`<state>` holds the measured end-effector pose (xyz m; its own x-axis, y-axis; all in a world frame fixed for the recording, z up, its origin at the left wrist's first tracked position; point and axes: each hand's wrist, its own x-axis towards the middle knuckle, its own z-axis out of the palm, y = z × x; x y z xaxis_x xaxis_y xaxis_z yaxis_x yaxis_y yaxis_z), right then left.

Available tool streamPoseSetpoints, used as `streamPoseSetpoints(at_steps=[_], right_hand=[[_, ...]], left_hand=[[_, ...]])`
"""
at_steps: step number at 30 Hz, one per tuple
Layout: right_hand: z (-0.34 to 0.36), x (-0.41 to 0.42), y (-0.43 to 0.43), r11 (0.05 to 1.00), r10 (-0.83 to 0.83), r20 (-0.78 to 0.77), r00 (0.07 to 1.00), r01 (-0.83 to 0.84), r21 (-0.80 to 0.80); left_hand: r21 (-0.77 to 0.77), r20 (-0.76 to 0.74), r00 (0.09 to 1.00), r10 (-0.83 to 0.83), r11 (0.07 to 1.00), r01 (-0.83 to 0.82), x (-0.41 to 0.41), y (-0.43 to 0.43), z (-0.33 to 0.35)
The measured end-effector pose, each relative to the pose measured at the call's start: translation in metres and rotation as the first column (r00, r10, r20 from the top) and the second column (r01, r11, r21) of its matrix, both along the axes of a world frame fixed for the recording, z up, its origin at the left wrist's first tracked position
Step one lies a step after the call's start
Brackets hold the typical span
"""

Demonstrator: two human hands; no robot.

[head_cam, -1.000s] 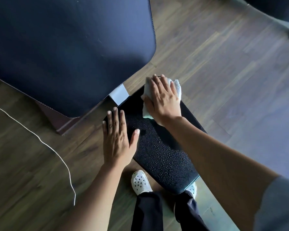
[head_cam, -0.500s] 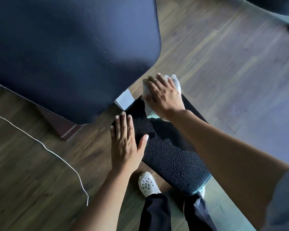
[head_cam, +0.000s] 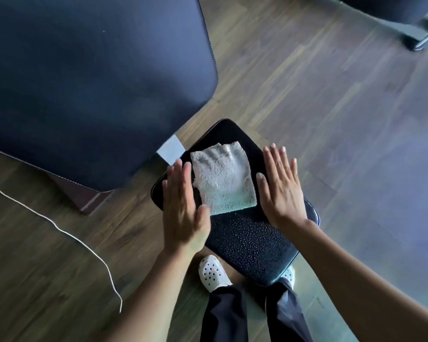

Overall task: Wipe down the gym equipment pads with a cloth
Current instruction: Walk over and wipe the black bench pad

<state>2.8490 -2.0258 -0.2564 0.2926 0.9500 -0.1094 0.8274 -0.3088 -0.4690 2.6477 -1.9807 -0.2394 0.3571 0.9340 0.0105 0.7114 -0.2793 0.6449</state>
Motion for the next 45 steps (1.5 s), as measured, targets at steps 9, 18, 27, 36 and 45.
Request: streamPoseSetpoints(at_steps=[9, 18, 27, 36, 45], right_hand=[[-0.013, 0.001, -0.011, 0.998, 0.007, 0.126, 0.992, 0.001, -0.066], [-0.010, -0.015, -0.010, 0.999, -0.001, 0.120, 0.993, 0.006, -0.043], [-0.011, -0.021, -0.015, 1.000, 0.001, 0.132, 0.991, 0.002, -0.024], [-0.007, -0.025, -0.035, 0.997, -0.079, 0.096, 0.992, 0.080, -0.004], [-0.003, -0.024, -0.076, 0.987, -0.157, 0.124, 0.980, 0.161, -0.023]], left_hand=[[0.085, -0.480, 0.872, -0.090, 0.985, 0.148, 0.078, 0.017, -0.013], [0.160, -0.461, 0.880, -0.115, 0.965, 0.210, 0.047, 0.030, -0.017], [0.147, -0.523, 0.848, 0.090, 0.989, -0.014, 0.001, 0.040, -0.011], [0.175, -0.490, 0.805, -0.334, 0.867, 0.467, -0.027, 0.004, -0.016], [0.168, -0.454, 0.859, -0.238, 0.924, 0.345, 0.011, -0.042, -0.011]])
